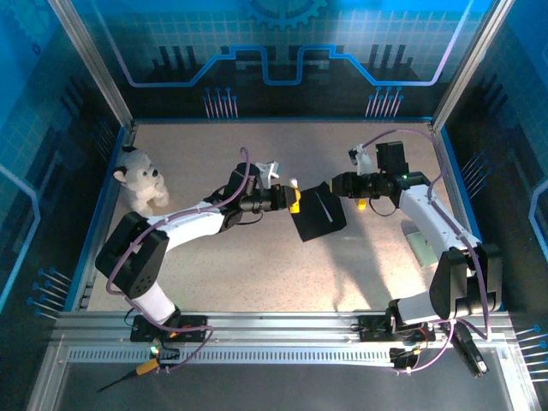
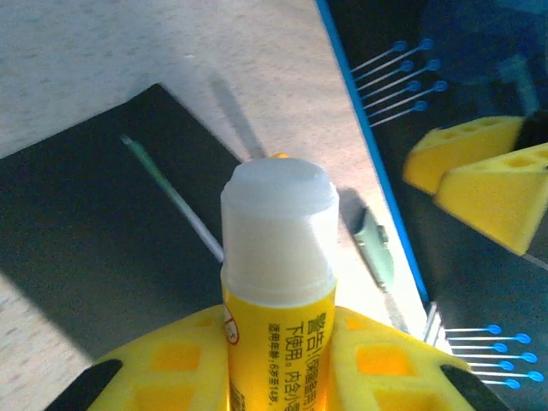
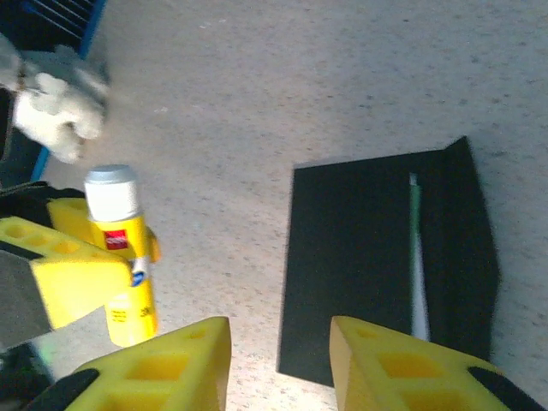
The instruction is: Place the letter into the envelope and seal it
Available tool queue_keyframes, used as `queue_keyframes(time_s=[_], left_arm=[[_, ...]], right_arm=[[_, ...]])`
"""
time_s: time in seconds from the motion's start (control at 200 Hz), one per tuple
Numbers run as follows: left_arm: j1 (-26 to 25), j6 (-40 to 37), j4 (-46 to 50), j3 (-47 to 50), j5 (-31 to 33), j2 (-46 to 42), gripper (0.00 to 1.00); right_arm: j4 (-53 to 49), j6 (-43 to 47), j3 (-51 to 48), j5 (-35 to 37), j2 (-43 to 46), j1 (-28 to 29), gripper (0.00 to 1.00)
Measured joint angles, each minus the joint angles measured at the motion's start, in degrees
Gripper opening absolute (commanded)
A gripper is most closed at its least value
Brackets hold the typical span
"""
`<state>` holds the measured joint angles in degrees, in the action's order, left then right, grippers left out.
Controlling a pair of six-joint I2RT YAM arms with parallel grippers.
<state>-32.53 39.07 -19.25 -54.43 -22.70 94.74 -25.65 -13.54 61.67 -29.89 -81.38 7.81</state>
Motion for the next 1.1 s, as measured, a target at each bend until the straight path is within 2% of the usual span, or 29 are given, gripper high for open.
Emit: queue_keyframes(time_s=[0.185,0.34,0.46,0.76,1.101], left_arm=[[-0.3,1.3,-5.2,-2.3,-3.4,2.4,0.0],[-0.4,5.7,-11.0,-2.5,-2.9,3.8,0.0],[-0.4,11.4,-17.1,-2.5,-0.6,5.5,0.0],[-1.8,21.2,-25.7,-2.5,7.8,6.2,0.0],[-3.2,26.3,-29.7,-2.4,12.0,6.5,0.0]], right_arm=[[3.7,0.4,-1.9,-8.3,0.3,0.0,0.54],[9.8,-2.4,-6.2,-12.3,3.2,0.0,0.56],[18.2,-9.2,-10.3,-14.0,5.4,0.0,0.57],[38.8,-27.4,-19.4,-12.6,6.4,0.9,0.61],[51.5,-36.3,-20.9,-10.1,6.4,3.6,0.63]])
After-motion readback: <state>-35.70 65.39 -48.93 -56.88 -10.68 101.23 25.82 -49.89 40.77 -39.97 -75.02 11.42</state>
